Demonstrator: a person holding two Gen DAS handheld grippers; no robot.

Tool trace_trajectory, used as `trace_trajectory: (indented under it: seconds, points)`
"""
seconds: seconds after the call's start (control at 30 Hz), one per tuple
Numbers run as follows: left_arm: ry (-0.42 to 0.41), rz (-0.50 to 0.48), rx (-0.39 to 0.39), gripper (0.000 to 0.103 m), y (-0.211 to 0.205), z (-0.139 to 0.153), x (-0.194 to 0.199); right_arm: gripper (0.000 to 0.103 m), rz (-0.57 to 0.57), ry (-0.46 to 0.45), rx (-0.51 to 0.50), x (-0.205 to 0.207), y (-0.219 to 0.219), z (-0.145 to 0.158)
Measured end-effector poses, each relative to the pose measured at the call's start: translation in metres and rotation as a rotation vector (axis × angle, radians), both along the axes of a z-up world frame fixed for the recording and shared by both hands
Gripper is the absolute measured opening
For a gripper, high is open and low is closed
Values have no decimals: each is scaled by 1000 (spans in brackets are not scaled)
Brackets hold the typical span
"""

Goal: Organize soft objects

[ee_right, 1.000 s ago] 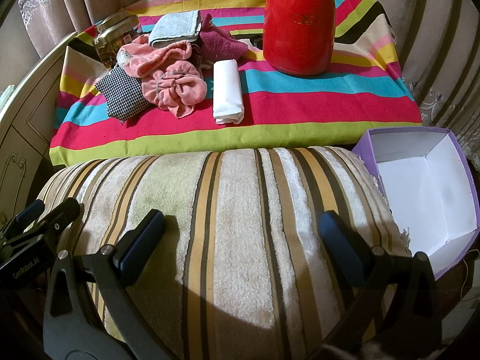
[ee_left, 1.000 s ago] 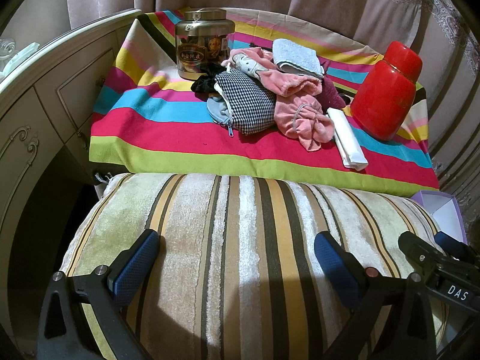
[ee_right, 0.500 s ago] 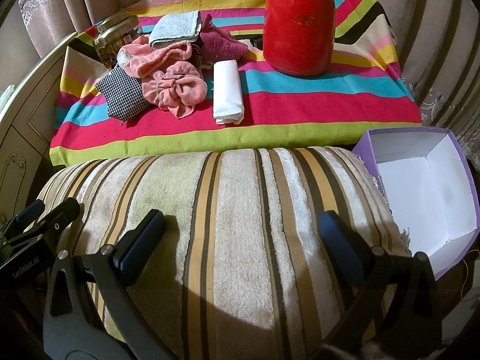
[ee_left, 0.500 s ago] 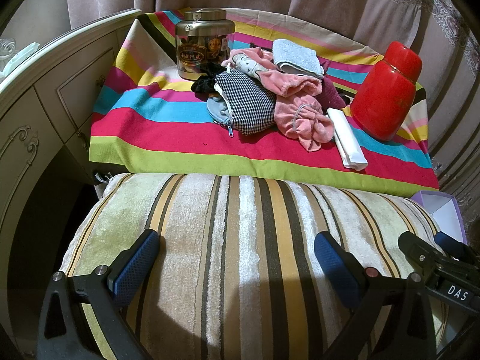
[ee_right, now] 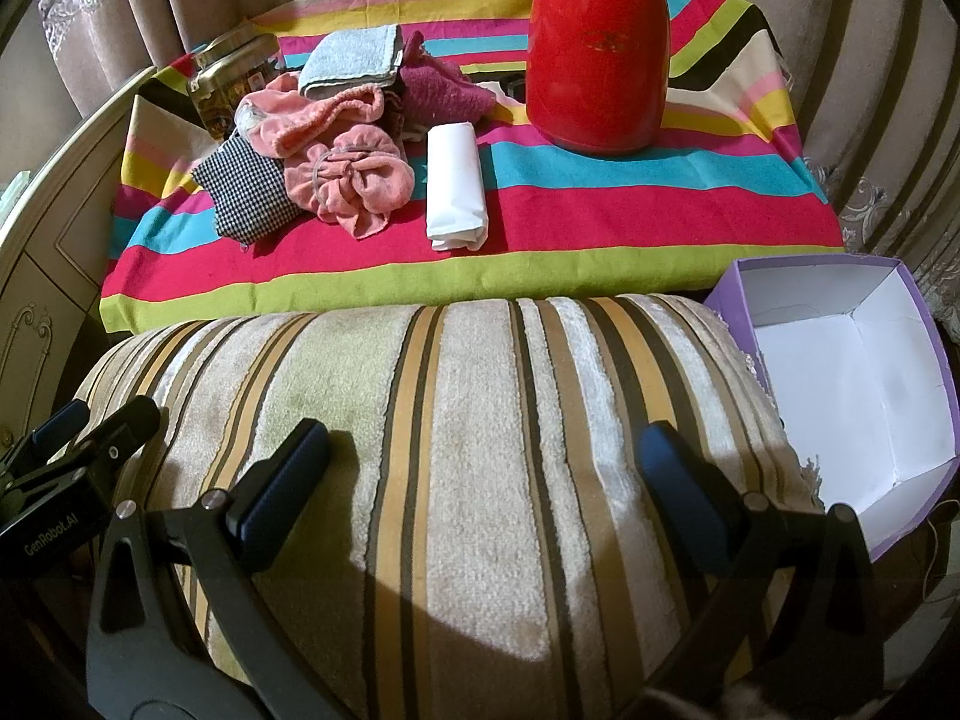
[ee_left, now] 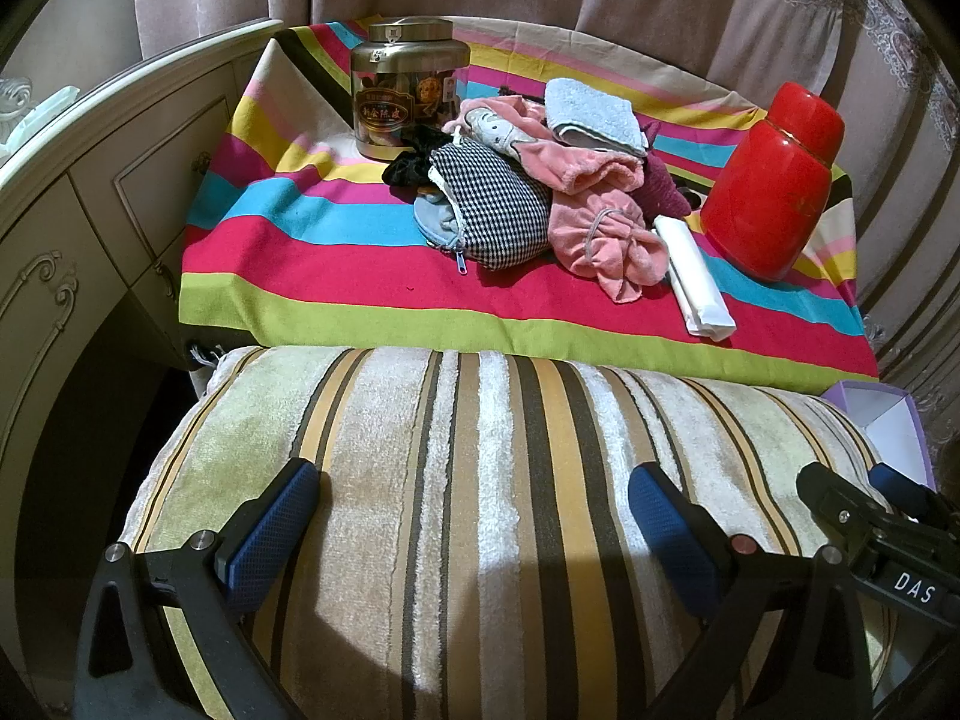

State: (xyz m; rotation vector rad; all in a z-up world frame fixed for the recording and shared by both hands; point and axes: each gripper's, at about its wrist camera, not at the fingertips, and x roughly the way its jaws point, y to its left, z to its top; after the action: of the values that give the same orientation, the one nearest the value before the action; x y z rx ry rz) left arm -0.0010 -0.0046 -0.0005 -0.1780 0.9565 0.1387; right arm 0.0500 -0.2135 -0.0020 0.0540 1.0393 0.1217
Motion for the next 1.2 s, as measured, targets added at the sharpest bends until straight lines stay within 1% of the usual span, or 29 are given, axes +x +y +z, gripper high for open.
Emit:
trace_trajectory:
  seconds: [0.23,0.3,0.4,0.5,0.57,0.67,0.7,0.77,0.83,1.0,1.1,1.2]
  points:
    - [1,-1,-1,103,0,0,0,103,0,-10,2,0,0,-2]
    - [1,-3,-12,103,2,1,1,103,0,-9,4,-1,0,-2]
    - [-5,-3,-47,103,6,3,7,103,6,20,7,1,0,0]
    - [-14,-6,-88,103,10,6,16,103,39,85,6,11,0,0]
    - [-13,-4,-127,103,15,6,27,103,61,107,18,17,-1,-1]
    - [-6,4,-167,99,19,7,44,103,108,114,42,25,2,0]
    - [-5,4,-178,97,21,7,52,103,137,117,32,29,5,0]
    - [-4,-1,-187,94,21,8,63,103,236,106,-4,38,15,2]
    - [-9,-4,-189,93,21,11,78,103,292,95,-34,47,23,2]
    - [-47,-23,-170,90,18,23,112,103,273,109,20,76,18,2]
    - [-67,-31,-173,87,17,32,135,103,253,70,-1,99,19,8]
    - [-99,-51,-169,86,14,45,162,103,244,37,-16,121,19,13]
